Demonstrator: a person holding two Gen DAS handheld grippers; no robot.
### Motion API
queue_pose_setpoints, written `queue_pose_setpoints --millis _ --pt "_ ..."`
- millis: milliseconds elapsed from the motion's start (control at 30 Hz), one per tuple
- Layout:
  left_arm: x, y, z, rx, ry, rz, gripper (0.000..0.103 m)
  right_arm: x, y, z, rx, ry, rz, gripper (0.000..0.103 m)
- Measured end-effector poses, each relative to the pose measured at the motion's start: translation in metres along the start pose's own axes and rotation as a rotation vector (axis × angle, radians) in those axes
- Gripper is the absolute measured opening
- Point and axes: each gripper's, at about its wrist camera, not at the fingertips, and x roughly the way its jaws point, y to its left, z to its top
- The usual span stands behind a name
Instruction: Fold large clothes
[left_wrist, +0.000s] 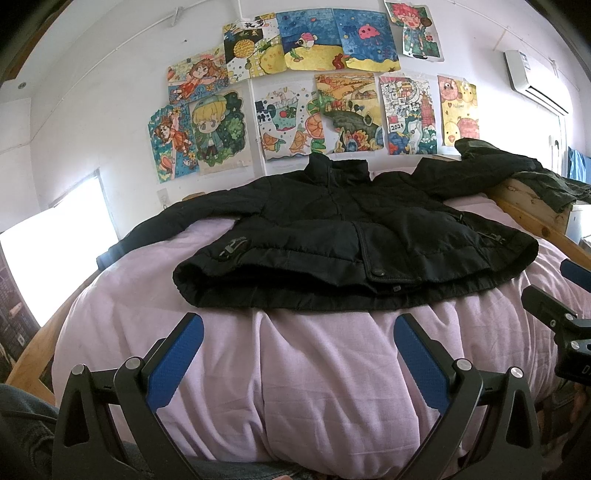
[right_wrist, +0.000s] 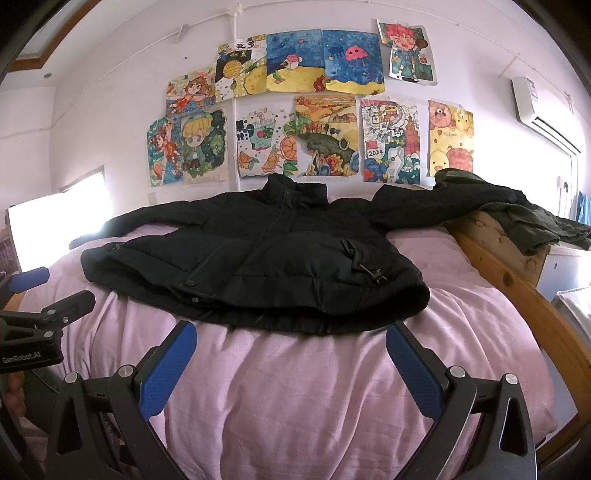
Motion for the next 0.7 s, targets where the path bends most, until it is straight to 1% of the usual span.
queue_pose_setpoints --millis 433,600,667,700 --pt "0.000 0.000 0.000 0.003 0.005 0.001 0.101 -0.001 0.000 0.001 0.001 0.001 0.002 0.103" --pt "0.009 0.005 -0.007 0.000 0.012 0.000 0.101 0.000 0.000 -0.001 0.004 0.001 0.002 0.103" --pt "0.014 0.002 -0.008 -0.003 0.017 0.016 0.101 0.000 -0.005 -0.004 0.015 0.007 0.022 0.103" --pt "0.015 0.001 -0.007 -0.006 0.022 0.038 0.101 0.003 -0.007 -0.006 0.017 0.012 0.027 0.103"
